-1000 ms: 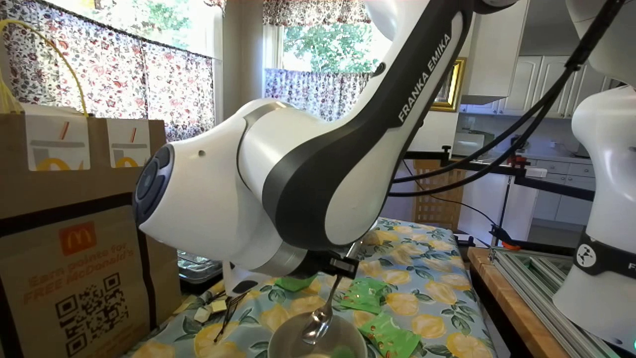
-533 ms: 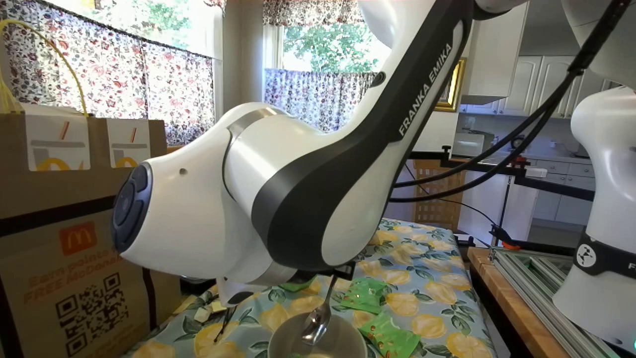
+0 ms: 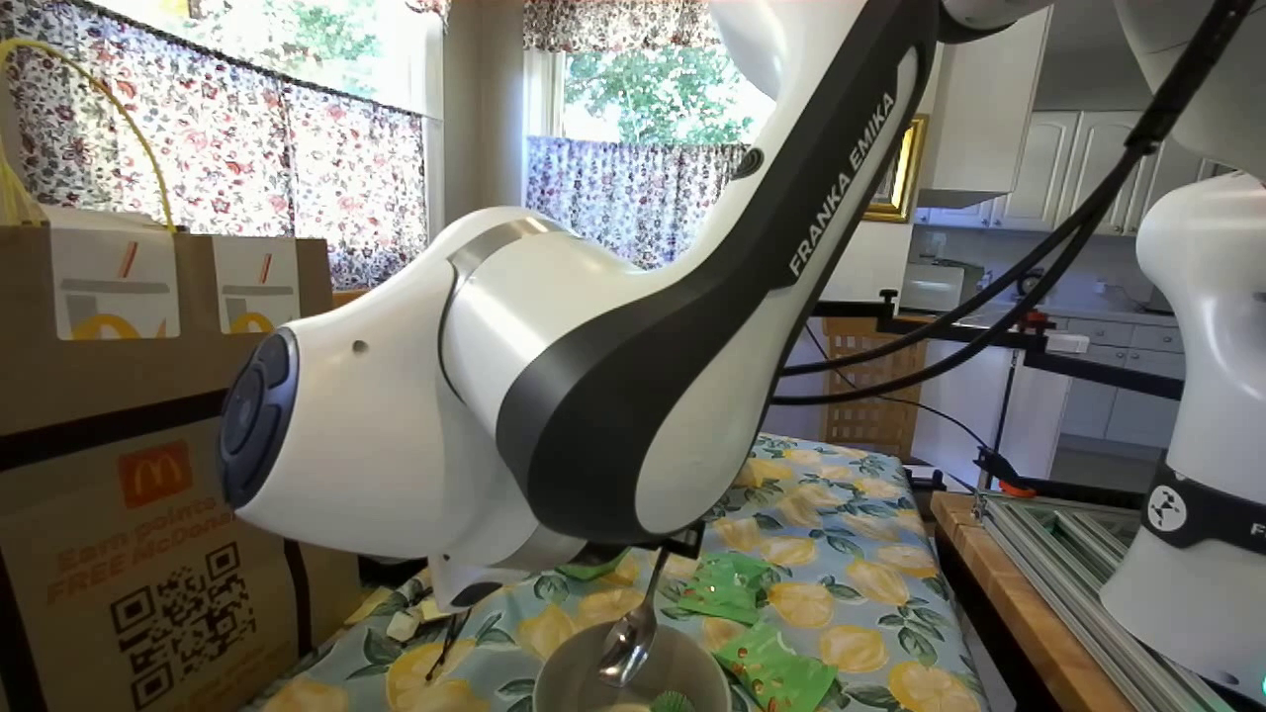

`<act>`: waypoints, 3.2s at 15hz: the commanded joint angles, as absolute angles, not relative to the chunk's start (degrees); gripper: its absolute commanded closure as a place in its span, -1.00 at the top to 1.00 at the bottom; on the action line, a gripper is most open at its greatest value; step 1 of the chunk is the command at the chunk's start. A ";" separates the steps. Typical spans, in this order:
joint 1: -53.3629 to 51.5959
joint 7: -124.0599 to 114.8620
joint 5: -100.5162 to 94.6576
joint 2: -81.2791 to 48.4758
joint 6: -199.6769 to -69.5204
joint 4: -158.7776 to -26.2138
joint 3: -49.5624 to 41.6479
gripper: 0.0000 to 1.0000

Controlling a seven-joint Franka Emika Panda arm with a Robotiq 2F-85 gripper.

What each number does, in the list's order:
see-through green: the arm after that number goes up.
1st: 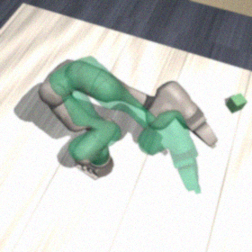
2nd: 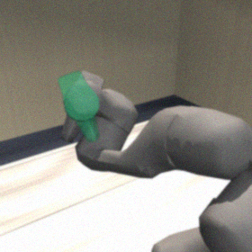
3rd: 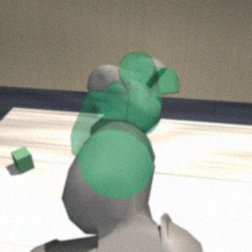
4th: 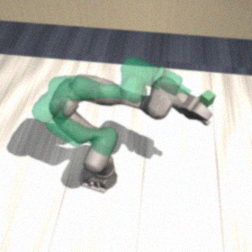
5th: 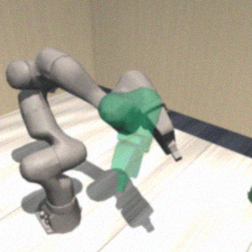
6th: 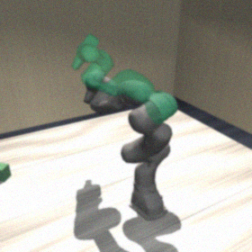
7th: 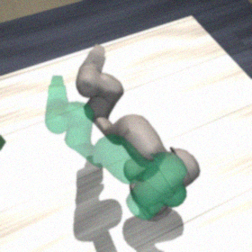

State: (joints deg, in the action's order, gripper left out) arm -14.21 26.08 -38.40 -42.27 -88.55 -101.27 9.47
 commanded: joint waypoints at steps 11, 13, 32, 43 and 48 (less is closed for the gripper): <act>-16.28 28.42 -39.35 -47.48 -83.20 -95.87 12.01 -0.91; -16.76 28.73 -39.41 -48.76 -81.77 -94.03 11.88 -0.91; -17.55 26.91 -40.61 -52.50 -77.72 -90.46 12.07 -0.91; -17.69 20.69 -39.94 -53.07 -81.99 -89.43 11.11 -0.91; -17.04 17.81 -39.61 -51.66 -83.58 -91.53 10.58 -0.91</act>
State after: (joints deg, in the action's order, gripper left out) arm -17.56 19.51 -39.76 -52.40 -82.97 -90.59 10.65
